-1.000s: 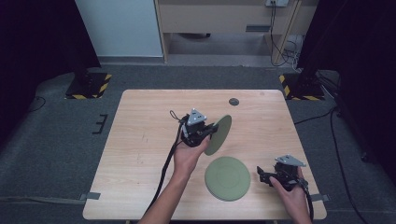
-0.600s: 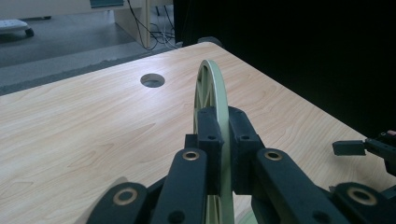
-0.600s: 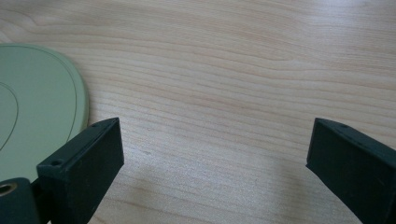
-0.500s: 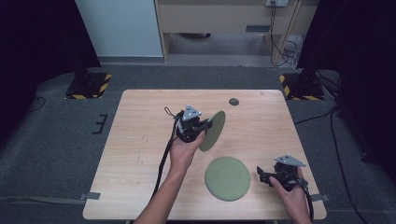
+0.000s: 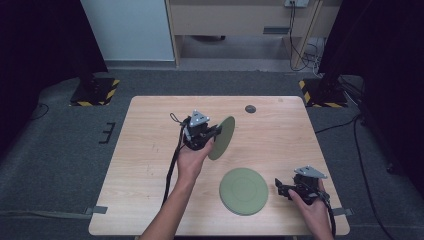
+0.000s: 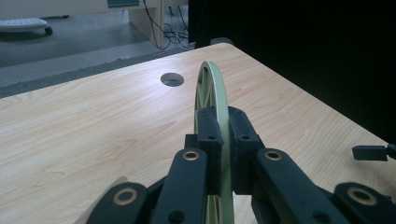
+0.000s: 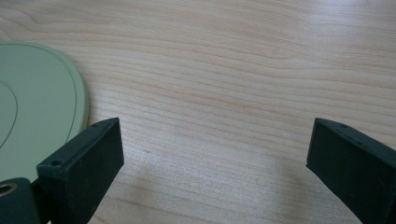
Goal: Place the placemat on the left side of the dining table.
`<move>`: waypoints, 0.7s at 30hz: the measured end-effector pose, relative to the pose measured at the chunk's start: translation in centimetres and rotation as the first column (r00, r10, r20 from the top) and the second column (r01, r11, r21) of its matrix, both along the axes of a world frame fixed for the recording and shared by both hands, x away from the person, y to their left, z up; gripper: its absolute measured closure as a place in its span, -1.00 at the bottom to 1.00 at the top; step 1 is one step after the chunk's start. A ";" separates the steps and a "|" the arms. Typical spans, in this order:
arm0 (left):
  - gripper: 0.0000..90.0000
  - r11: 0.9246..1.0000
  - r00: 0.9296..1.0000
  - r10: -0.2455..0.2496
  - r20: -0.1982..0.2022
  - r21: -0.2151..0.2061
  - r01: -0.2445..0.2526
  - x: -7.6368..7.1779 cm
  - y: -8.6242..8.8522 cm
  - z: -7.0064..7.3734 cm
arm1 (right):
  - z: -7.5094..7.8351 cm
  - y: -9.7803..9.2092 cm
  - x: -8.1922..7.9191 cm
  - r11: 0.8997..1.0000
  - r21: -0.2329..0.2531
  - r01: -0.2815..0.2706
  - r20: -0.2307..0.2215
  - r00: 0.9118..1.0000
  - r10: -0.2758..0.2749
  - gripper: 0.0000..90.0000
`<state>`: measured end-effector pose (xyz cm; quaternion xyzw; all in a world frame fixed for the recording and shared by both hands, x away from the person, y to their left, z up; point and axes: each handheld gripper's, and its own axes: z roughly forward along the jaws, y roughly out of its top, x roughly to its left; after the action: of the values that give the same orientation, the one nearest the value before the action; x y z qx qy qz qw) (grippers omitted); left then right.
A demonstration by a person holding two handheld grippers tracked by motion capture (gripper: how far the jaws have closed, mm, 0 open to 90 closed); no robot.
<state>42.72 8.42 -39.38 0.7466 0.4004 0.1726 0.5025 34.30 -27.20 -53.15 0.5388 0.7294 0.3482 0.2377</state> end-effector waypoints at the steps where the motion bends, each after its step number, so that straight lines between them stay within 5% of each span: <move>1: 0.90 1.000 1.000 -0.002 -0.003 -0.005 0.002 0.0 0.1 0.0 | 0.0 0.0 0.0 1.000 -0.001 0.000 0.000 1.000 0.000 -0.91; 21: 0.90 0.999 0.999 0.044 -0.004 -0.010 -0.044 0.5 1.9 0.2 | 0.0 0.0 0.0 1.000 0.001 0.004 -0.001 1.000 -0.004 -0.91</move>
<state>43.17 10.32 -39.18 0.7354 0.4185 0.1804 0.5016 34.30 -27.23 -53.13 0.5406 0.7283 0.3477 0.2377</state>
